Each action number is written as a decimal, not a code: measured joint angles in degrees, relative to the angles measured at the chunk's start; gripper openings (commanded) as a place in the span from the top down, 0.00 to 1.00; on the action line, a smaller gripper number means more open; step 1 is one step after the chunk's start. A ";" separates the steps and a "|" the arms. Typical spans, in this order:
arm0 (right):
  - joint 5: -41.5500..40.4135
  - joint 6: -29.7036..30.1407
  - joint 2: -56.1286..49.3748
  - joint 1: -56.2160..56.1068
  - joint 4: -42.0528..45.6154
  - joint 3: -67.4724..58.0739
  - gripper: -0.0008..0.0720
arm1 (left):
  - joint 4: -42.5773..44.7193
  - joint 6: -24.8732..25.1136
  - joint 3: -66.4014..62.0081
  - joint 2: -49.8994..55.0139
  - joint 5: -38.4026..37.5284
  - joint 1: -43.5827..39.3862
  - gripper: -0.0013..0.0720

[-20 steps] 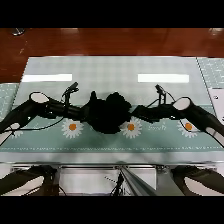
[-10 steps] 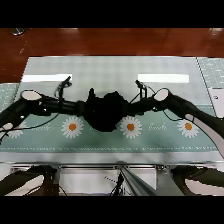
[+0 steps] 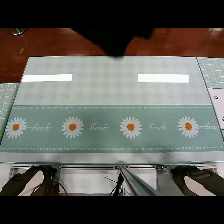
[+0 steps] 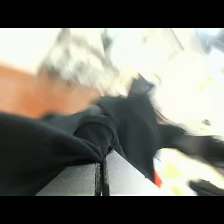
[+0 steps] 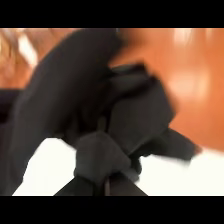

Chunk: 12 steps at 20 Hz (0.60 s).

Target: Fold the shirts.

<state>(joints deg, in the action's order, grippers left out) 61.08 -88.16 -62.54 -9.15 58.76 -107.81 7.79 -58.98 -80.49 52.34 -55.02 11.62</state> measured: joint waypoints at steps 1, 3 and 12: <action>2.19 -0.04 2.16 0.31 1.18 -3.45 0.94 | 4.00 -2.54 -4.24 -1.16 -0.76 1.25 0.95; 6.38 -0.15 7.26 0.74 2.97 -8.09 0.94 | 13.86 -7.74 -11.54 -4.20 -3.54 3.32 0.96; 27.30 -3.13 25.38 1.22 14.91 -11.21 0.94 | 50.82 -20.44 -19.37 -20.81 -13.33 4.46 0.95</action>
<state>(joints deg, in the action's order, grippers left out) 88.38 -91.29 -37.17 -7.92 73.67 -119.02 58.61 -79.42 -99.85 31.53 -68.36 16.08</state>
